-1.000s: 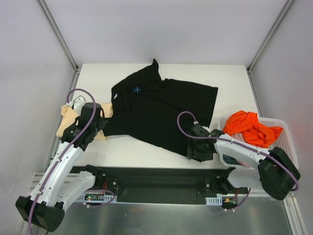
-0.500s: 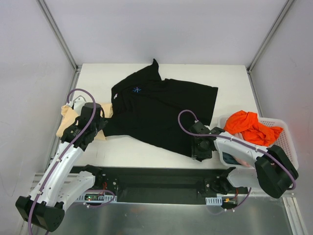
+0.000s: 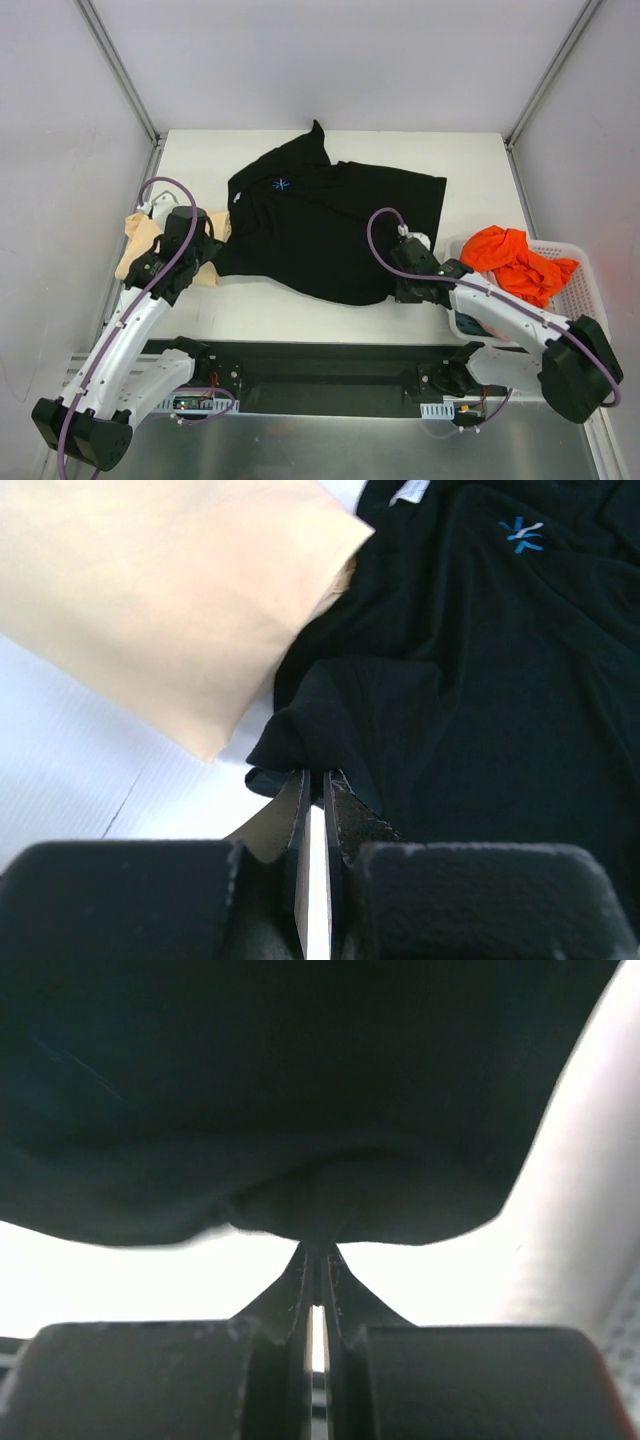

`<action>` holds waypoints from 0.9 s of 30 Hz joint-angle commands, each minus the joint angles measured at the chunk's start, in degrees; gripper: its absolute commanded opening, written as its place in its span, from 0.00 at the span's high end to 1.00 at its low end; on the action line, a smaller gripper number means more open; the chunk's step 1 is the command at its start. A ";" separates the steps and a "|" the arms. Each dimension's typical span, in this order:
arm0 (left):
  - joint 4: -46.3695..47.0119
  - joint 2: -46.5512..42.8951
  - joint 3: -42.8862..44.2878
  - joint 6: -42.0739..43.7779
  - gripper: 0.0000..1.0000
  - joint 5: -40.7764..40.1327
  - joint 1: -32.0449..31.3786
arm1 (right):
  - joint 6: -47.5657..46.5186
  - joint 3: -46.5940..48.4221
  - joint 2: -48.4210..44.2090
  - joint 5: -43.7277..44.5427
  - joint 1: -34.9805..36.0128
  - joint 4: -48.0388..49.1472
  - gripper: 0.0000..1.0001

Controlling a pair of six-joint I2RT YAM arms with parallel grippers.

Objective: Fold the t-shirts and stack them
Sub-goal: Flatten out the tshirt

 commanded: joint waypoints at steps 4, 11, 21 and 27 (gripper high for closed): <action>6.56 -0.35 8.30 6.17 1.00 5.41 0.31 | -7.82 10.28 -13.87 14.16 0.18 4.23 0.99; 8.76 -0.97 24.97 11.18 1.00 6.56 0.31 | -18.20 26.97 -21.01 23.74 0.26 0.54 0.99; 9.64 3.42 59.87 21.27 1.00 22.71 0.31 | -29.64 61.40 -23.40 15.77 0.18 -7.69 0.99; 9.82 3.60 77.55 24.36 1.00 31.78 0.31 | -28.33 74.97 -25.05 5.92 0.18 -12.03 0.99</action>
